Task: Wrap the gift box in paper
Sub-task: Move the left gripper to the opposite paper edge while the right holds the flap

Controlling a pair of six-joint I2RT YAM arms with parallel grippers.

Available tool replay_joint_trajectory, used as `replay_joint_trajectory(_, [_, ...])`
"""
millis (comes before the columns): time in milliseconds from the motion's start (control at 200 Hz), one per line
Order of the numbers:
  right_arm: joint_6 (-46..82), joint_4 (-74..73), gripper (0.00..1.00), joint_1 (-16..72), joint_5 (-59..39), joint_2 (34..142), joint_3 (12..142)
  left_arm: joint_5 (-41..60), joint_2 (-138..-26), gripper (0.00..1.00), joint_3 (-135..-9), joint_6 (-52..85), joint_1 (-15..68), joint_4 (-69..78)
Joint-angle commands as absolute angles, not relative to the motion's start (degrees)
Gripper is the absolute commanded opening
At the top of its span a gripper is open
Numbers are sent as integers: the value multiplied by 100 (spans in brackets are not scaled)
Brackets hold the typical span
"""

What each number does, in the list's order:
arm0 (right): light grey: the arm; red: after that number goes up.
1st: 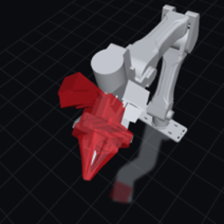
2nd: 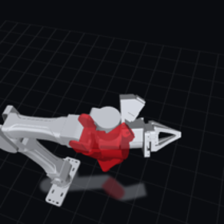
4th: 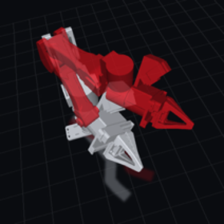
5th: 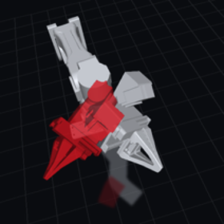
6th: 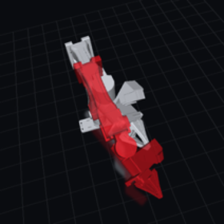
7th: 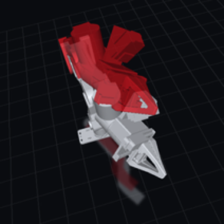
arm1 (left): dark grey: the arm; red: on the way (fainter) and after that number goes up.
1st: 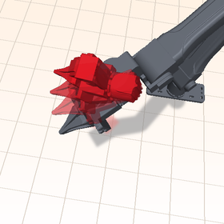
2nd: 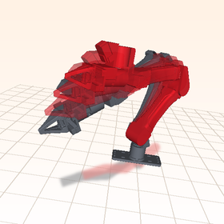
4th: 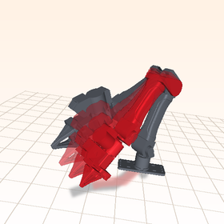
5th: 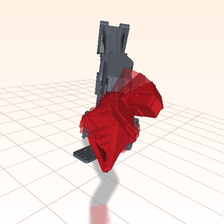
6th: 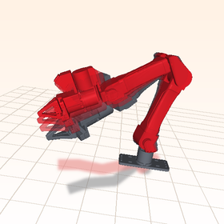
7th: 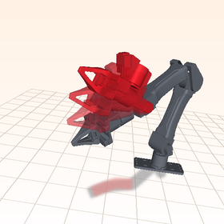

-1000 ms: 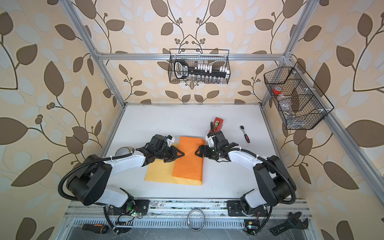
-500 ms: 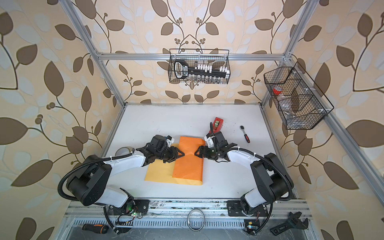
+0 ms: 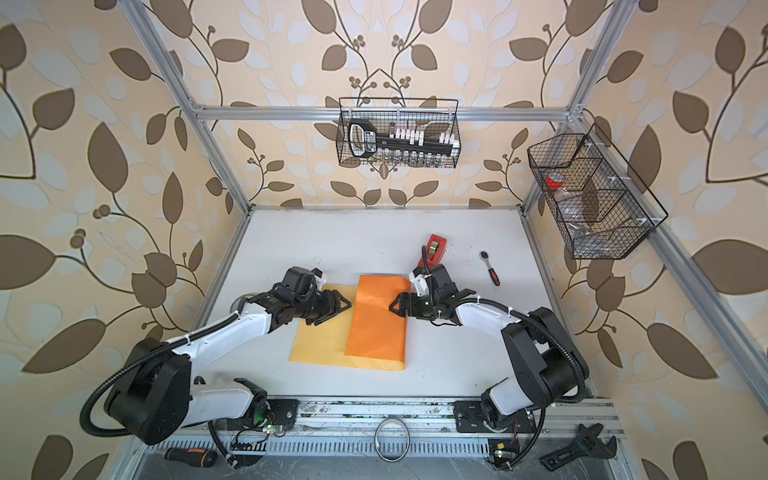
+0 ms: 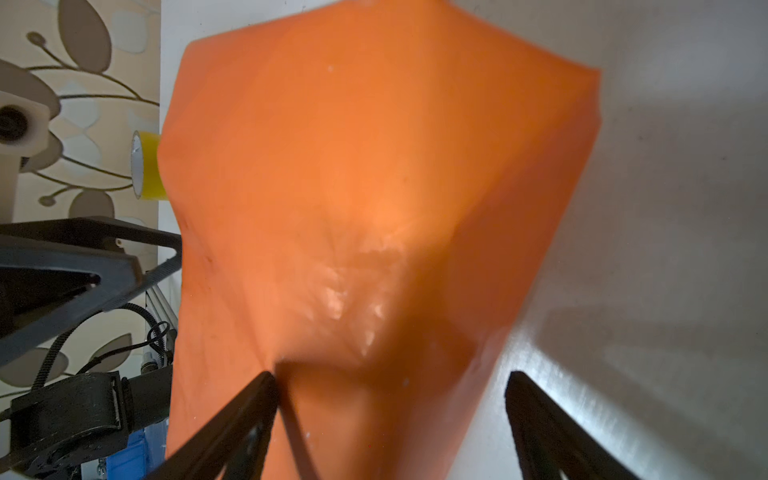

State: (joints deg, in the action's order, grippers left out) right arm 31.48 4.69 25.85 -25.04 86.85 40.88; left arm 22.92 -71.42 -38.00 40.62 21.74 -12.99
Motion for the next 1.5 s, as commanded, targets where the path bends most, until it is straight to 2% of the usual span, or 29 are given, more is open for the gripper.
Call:
replay_joint_trajectory(0, [2896, 1314, 86, 2602, -1985, 8927, 3796, 1803, -6562, 70, -3785, 3714, 1852, -2048])
replay_joint_trajectory(120, [2896, 1276, 86, 2606, -2047, 8940, 3810, 1305, -6008, 74, -3495, 3707, 1361, -2501])
replay_joint_trajectory(310, [2865, 1282, 86, 2603, -2107, 8928, 3866, 1124, -5511, 77, -2955, 3999, 635, -2838])
replay_joint_trajectory(470, [2865, 1238, 86, 2602, -2162, 8973, 3866, 671, -5175, 78, -2710, 4215, 732, -3312])
replay_joint_trajectory(695, [2865, 1221, 86, 2594, -2179, 8983, 3883, 523, -5003, 82, -2308, 4658, 1069, -3409])
replay_joint_trajectory(895, [2865, 1233, 86, 2588, -2189, 9009, 3935, 946, -5050, 81, -2158, 4808, 1361, -3328])
replay_joint_trajectory(1025, [2881, 1212, 86, 2593, -2188, 9027, 3947, 1485, -5094, 79, -2111, 4723, 1362, -2857])
replay_joint_trajectory(1494, [2883, 1212, 85, 2591, -2180, 8974, 3949, 1714, -5794, 73, -2414, 4103, 1187, -1113])
